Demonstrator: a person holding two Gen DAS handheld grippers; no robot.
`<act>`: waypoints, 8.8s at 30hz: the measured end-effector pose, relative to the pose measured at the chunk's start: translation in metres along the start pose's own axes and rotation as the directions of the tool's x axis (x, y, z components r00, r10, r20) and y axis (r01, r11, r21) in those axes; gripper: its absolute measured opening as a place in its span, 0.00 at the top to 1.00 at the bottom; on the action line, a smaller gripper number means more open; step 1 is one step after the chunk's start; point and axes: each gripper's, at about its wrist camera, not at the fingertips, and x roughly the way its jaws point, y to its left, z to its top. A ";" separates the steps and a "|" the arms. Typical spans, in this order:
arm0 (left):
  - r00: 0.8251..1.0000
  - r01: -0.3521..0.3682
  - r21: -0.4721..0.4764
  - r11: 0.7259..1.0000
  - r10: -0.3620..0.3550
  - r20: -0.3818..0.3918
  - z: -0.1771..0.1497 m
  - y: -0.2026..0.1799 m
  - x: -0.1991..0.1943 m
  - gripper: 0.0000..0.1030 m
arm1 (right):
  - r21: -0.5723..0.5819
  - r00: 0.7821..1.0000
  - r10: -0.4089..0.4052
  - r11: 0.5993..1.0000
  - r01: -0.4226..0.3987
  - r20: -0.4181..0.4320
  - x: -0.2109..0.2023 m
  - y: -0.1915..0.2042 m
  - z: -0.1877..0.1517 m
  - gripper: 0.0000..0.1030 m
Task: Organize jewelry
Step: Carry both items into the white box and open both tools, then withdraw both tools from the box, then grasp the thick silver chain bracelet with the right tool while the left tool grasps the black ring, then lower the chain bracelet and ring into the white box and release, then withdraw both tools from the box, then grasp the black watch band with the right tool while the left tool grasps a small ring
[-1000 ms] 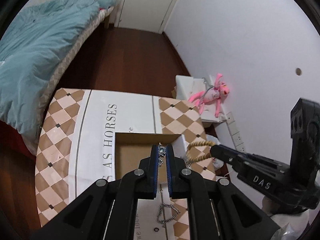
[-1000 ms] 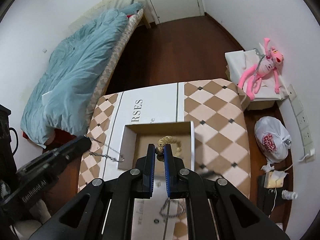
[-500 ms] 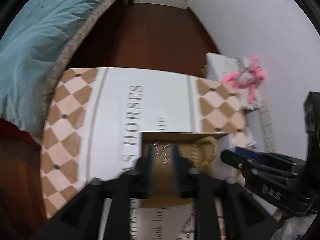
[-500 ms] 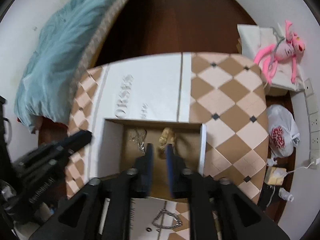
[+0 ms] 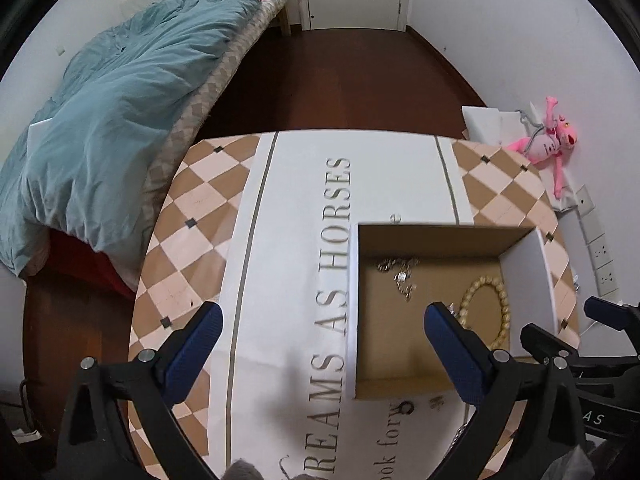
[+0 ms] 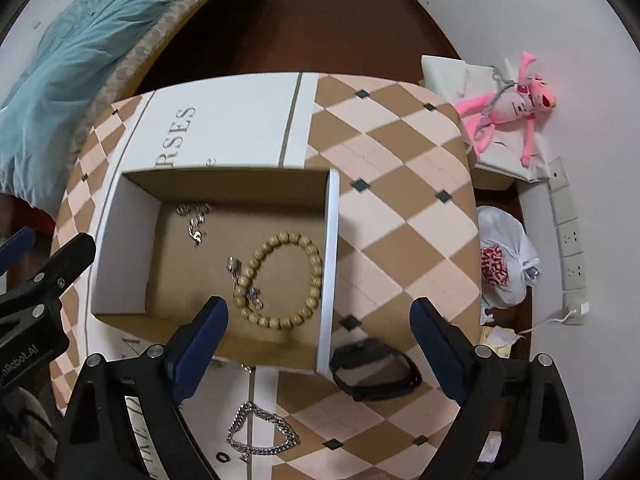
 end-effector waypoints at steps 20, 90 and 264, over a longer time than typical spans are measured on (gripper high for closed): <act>0.997 0.001 -0.011 1.000 0.000 0.075 -0.021 0.004 -0.049 0.00 | 0.067 0.993 -0.010 0.998 0.002 0.119 -0.048 0.003 -0.032 0.08; 0.993 0.101 0.173 0.980 -0.088 -0.079 -0.192 -0.090 -0.004 0.34 | 0.224 0.998 0.036 0.973 -0.048 0.057 0.012 -0.062 -0.202 0.92; 0.994 0.109 0.091 0.990 -0.109 -0.010 -0.106 -0.058 0.032 0.90 | 0.230 0.986 0.042 0.970 -0.079 0.162 0.012 -0.060 -0.123 0.91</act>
